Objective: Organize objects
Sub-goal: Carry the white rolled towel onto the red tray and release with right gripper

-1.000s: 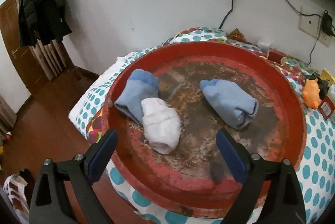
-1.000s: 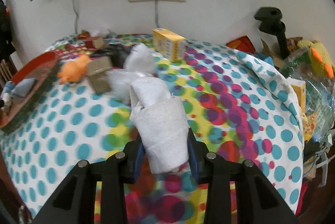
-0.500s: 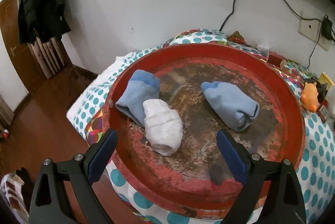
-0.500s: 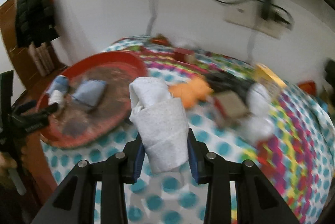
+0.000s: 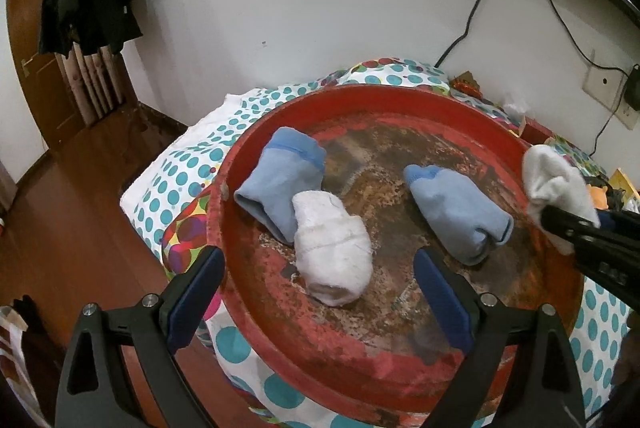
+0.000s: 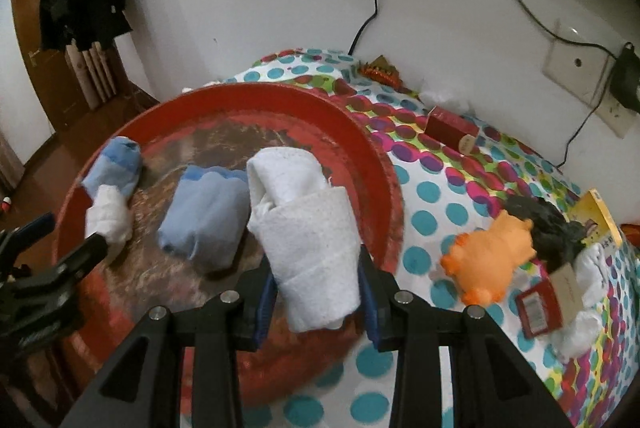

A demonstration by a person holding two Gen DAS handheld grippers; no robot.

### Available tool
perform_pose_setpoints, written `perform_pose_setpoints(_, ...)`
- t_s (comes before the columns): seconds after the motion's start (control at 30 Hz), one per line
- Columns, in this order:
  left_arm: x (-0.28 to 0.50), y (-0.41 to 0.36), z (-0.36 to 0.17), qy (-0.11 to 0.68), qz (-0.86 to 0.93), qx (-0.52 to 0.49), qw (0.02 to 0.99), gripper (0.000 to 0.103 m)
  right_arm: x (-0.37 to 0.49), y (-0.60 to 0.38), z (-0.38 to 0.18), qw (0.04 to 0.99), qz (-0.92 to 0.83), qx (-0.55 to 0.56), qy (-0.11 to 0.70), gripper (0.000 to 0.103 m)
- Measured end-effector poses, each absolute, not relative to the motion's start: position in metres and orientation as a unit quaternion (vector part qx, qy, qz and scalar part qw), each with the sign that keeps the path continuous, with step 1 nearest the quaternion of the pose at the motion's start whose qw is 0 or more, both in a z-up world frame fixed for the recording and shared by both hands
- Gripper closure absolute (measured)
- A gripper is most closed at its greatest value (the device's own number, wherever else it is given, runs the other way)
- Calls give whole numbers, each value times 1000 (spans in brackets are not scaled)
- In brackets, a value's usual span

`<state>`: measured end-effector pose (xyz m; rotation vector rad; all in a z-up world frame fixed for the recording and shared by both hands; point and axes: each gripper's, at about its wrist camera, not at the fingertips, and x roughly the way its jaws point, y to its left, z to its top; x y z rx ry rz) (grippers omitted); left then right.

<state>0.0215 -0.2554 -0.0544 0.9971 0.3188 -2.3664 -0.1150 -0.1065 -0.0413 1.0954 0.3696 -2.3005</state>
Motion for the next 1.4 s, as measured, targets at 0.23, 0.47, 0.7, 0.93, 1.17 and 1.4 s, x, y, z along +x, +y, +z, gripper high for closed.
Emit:
perform_pose_setpoints(0.23, 22, -259, -55, 126, -880, 368, 273, 8, -129, -134, -57, 270, -854, 417, 158, 65)
perform_pose_setpoints(0.47, 17, -256, -56, 114, -881, 371, 270, 8, -130, -137, -61, 270, -854, 417, 157, 42)
perform_pose_setpoints(0.7, 17, -253, -55, 111, -883, 372, 265, 8, -115, -120, -42, 282, -862, 399, 138, 39)
perform_pose_setpoints(0.93, 17, -251, -56, 103, -883, 372, 266, 8, -96, -56, -30, 263, -878, 385, 106, 39)
perform_pose_setpoints(1.17, 17, -243, -55, 90, -888, 369, 258, 8, -115, 60, -25, 169, -904, 388, 60, 39)
perform_pose_setpoints(1.4, 15, -235, -53, 81, -894, 365, 247, 8, -146, 138, -36, 108, -906, 409, 14, 39)
